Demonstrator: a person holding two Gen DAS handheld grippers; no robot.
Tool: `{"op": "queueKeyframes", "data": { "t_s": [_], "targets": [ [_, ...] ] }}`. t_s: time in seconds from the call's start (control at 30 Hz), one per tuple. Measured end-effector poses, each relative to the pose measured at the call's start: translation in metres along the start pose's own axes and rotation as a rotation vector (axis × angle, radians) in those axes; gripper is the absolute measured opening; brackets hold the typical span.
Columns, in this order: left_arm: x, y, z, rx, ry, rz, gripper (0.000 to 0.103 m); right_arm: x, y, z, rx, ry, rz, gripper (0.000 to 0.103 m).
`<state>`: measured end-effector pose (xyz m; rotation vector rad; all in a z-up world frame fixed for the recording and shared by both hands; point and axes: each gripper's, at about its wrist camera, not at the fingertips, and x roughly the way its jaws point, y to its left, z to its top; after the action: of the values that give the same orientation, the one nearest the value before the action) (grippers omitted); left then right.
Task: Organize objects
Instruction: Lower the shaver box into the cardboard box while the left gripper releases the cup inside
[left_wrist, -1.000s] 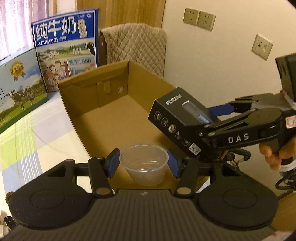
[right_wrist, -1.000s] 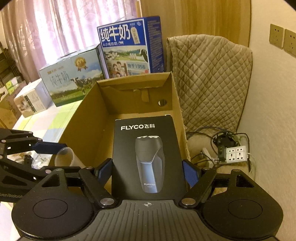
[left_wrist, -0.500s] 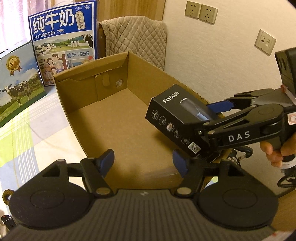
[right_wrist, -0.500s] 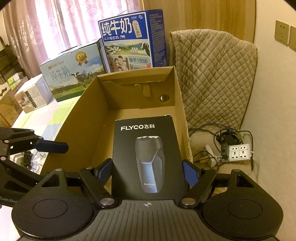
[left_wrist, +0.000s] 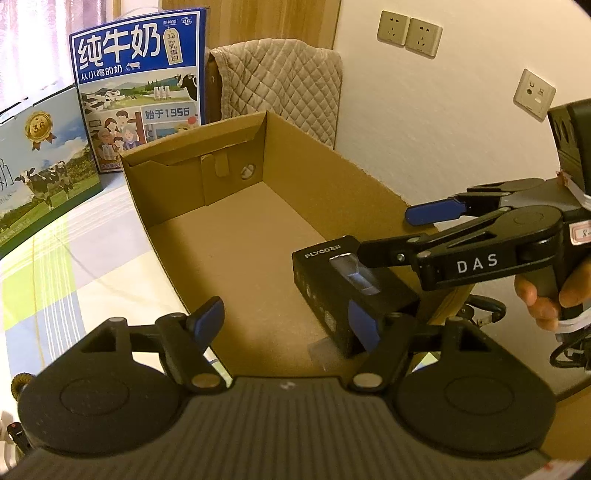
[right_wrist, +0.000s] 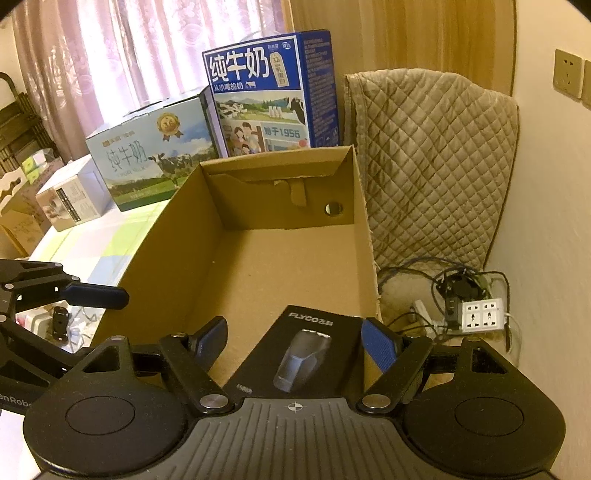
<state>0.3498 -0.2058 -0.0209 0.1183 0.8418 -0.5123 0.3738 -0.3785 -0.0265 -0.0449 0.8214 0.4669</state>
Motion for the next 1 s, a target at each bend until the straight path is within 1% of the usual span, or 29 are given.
{"op": "queueKeyframes", "data": {
  "t_s": [0.3,0.5,0.7,0.83,1.0],
  "targets": [
    [-0.003,-0.002,-0.001,-0.008,0.001,0.018,0.071,-0.005,0.001,-0.006,0.003,0.002,0.013,0.077],
    [-0.012,-0.003,-0.003,-0.021,-0.013,0.023,0.071,-0.013,0.002,-0.009,0.016,-0.006,0.016,0.077],
    [-0.032,0.001,-0.01,-0.06,-0.041,0.031,0.072,-0.03,0.01,-0.015,0.033,-0.03,0.024,0.077],
    [-0.052,0.007,-0.018,-0.079,-0.061,0.031,0.075,-0.047,0.021,-0.02,0.044,-0.064,0.029,0.077],
    [-0.079,0.015,-0.031,-0.096,-0.073,0.031,0.077,-0.071,0.043,-0.03,0.04,-0.12,0.031,0.077]
  ]
}}
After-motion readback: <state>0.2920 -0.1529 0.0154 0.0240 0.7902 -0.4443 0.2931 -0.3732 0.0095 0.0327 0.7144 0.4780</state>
